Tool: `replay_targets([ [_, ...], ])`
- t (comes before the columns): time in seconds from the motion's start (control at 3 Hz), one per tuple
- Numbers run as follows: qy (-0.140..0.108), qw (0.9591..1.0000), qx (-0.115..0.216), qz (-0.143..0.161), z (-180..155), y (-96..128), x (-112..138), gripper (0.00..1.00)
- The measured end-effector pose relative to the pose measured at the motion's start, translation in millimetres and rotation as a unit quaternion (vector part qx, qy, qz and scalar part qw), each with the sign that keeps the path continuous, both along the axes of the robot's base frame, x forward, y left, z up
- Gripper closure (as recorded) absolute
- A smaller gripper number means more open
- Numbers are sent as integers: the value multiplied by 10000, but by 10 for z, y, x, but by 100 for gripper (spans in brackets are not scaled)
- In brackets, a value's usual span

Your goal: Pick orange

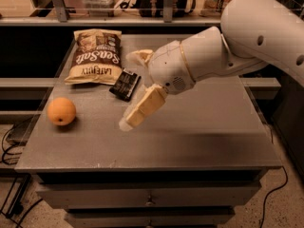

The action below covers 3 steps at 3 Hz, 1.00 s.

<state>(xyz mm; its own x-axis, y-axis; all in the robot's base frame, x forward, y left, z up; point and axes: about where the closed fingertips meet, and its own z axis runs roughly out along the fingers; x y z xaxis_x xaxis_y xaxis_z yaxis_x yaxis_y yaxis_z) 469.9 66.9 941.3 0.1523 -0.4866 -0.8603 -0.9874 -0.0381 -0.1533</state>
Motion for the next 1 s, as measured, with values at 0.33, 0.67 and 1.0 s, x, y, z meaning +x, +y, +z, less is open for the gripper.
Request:
replay_targets([
  [0.33,145,9998,98,-6,-66,89,-14,0],
  [0.67,325,9984,456,116,-173,474,-17,0],
  [1.0,473,9962,652,318,-283,872,18,0],
])
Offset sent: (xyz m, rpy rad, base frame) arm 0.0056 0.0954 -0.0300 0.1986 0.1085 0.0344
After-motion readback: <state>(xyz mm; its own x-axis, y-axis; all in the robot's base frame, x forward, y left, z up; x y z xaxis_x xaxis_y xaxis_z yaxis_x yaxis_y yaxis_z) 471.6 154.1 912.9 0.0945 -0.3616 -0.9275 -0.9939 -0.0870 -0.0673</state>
